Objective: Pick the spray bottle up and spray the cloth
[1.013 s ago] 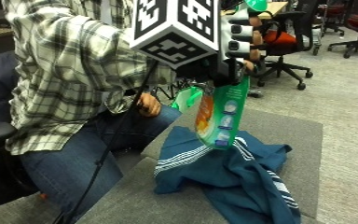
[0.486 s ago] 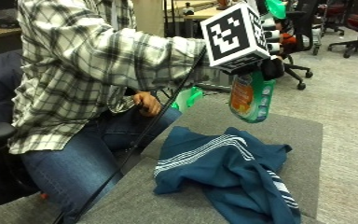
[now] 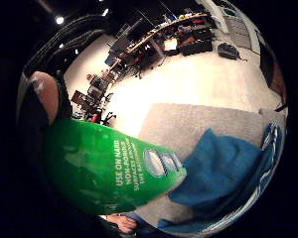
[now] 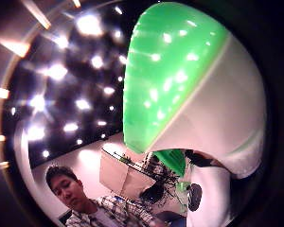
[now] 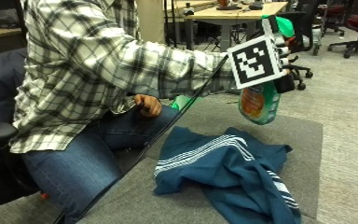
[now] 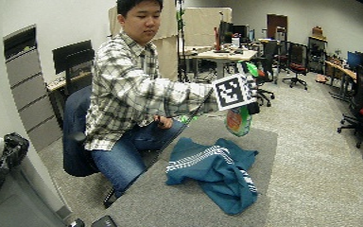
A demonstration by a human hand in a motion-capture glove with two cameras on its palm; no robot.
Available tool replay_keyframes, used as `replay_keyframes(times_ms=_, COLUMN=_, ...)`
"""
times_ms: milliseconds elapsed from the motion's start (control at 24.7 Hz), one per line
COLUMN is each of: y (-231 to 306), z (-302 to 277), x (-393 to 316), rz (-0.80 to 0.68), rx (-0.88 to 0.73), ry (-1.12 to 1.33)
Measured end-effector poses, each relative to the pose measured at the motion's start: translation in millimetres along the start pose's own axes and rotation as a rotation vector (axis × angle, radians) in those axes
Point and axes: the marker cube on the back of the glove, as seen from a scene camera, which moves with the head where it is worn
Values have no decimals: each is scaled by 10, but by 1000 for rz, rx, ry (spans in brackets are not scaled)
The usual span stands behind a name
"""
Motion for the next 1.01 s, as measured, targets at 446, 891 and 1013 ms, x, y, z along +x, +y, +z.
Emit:
replay_keyframes(times_ms=446, y=223, z=538, x=352, rz=21, rx=-92, ry=-91)
replay_keyframes(times_ms=891, y=277, z=616, x=339, rz=-18, rx=-151, ry=-99)
replay_keyframes(times_ms=1013, y=320, z=624, x=373, rz=-39, rx=-188, ry=-54)
